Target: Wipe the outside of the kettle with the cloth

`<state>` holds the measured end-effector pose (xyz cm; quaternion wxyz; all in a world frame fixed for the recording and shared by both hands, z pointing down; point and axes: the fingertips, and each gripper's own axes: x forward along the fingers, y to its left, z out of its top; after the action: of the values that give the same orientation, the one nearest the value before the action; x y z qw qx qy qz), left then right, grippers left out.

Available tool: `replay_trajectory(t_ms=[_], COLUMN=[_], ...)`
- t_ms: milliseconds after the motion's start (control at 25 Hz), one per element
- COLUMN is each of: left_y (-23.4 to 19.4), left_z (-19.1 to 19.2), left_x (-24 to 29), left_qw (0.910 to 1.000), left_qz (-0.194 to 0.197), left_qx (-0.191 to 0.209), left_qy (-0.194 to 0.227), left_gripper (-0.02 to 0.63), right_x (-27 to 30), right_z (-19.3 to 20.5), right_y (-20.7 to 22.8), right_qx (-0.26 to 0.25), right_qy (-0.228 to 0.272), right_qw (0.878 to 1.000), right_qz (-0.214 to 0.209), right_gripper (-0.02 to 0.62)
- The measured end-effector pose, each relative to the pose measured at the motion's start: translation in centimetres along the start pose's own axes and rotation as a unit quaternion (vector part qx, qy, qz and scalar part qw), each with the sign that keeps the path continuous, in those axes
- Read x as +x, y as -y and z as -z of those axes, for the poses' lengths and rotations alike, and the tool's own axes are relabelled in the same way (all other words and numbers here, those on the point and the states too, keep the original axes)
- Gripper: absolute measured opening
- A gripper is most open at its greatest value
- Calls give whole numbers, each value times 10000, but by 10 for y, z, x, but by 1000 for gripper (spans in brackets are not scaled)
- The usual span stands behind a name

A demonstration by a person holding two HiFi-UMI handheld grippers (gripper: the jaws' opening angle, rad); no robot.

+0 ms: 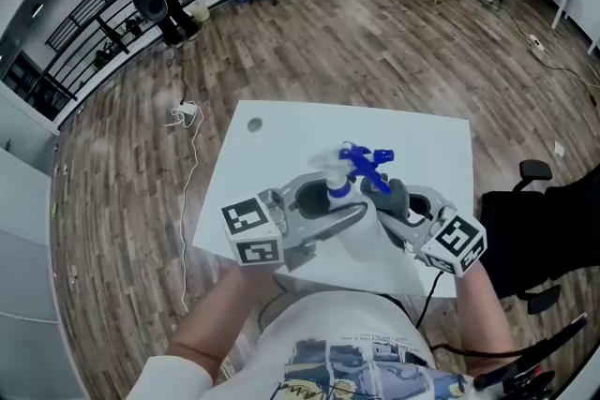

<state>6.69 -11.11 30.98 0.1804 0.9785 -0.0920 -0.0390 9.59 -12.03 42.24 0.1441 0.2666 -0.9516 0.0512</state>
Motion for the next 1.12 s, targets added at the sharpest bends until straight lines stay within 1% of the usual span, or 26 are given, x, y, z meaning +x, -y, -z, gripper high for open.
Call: replay_trajectory(t_ms=[400, 680, 840, 1120], left_y=[-2, -6, -11, -20], left_z=[-12, -15, -19, -15], left_x=[-7, -13, -15, -14], left_qw=[9999, 9999, 9999, 9999], left_qz=[43, 97, 98, 59], left_qx=[42, 48, 42, 59], left_qy=[95, 79, 114, 96], left_gripper=[218, 218, 218, 218], right_x=[13, 25, 30, 36], right_z=[50, 85, 96, 111], right_y=[-1, -11, -20, -27], right_qx=[315, 394, 493, 721], right_qy=[-532, -941, -1075, -1194], right_qw=[9981, 9948, 9930, 9902], right_qz=[10, 44, -20, 31], right_gripper=[132, 132, 132, 132])
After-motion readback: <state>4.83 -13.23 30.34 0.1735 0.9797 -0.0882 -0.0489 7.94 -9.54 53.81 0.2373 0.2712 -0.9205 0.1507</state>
